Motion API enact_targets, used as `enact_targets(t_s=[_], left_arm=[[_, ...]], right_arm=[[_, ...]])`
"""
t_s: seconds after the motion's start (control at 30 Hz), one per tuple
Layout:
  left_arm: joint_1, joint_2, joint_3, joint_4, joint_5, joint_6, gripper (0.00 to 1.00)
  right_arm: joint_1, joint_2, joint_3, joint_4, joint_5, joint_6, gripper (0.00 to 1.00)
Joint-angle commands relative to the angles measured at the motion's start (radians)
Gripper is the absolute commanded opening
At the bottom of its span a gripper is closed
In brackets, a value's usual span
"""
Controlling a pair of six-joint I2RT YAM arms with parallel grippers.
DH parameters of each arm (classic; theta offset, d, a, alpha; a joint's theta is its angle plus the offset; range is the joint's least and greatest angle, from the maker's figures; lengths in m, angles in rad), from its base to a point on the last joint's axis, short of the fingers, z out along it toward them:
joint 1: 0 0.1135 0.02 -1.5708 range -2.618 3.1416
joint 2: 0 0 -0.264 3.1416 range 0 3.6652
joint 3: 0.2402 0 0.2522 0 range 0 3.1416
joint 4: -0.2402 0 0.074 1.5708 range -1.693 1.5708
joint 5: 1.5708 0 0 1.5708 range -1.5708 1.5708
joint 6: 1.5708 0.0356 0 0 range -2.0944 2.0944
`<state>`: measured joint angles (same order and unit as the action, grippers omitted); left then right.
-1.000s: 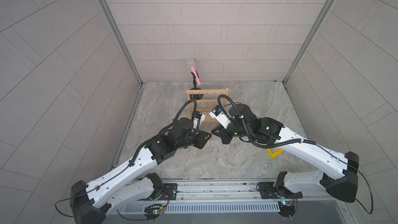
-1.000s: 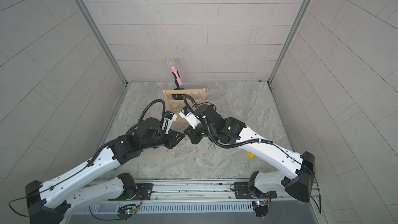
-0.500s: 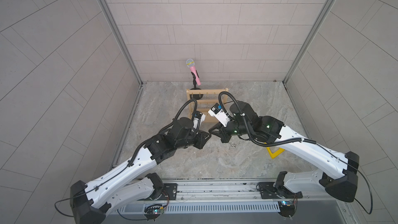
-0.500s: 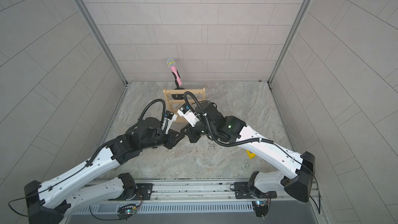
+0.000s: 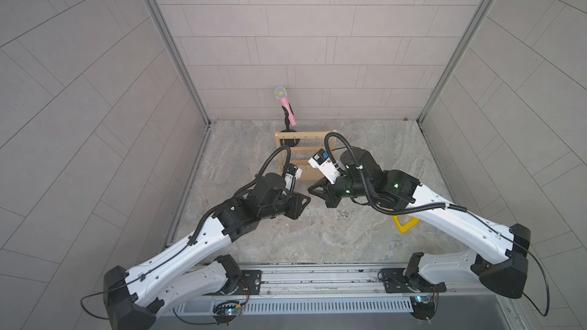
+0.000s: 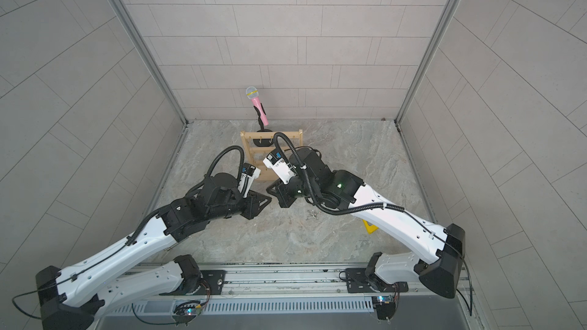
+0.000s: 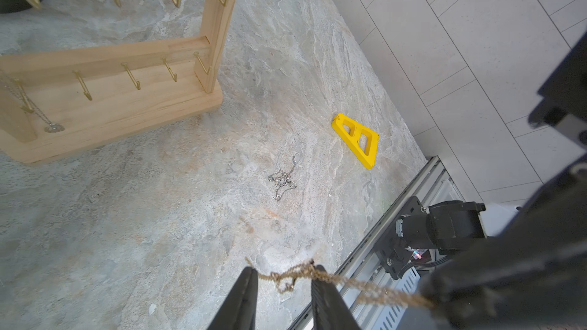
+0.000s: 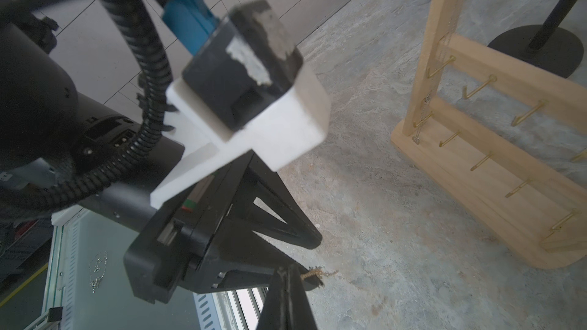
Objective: Hang the necklace on the jewelry display stand
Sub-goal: Pick up the necklace from the center of the board.
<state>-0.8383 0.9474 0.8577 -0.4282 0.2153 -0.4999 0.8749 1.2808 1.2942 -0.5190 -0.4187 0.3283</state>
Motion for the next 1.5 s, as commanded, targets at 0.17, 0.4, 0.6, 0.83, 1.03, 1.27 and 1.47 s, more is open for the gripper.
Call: enact_targets(t_s=[0.17, 0.4, 0.6, 0.83, 1.03, 1.27, 1.47], left_arm=[[-0.005, -0.003, -0.031, 0.019, -0.028, 0.006, 0.29], [-0.005, 0.007, -0.034, 0.027, -0.044, 0.000, 0.26], [-0.004, 0.013, -0.047, 0.054, -0.041, -0.012, 0.28], [-0.005, 0.019, -0.051, 0.086, -0.031, -0.022, 0.30], [-0.004, 0.012, -0.058, 0.094, -0.031, -0.024, 0.31], [-0.005, 0.002, -0.077, 0.126, -0.001, -0.037, 0.30], [-0.005, -0.031, -0.071, 0.096, 0.000, -0.024, 0.31]], right_arm=[[-0.011, -0.051, 0.033, 0.032, 0.000, 0.025, 0.00], [-0.011, -0.055, 0.030, 0.040, -0.006, 0.033, 0.00], [-0.011, -0.061, 0.028, 0.054, -0.017, 0.040, 0.00], [-0.011, -0.051, 0.025, 0.078, -0.039, 0.052, 0.00], [-0.011, -0.048, 0.022, 0.098, -0.049, 0.065, 0.00], [-0.014, -0.042, 0.027, 0.111, -0.048, 0.075, 0.00], [-0.031, -0.040, 0.020, 0.109, -0.036, 0.075, 0.00]])
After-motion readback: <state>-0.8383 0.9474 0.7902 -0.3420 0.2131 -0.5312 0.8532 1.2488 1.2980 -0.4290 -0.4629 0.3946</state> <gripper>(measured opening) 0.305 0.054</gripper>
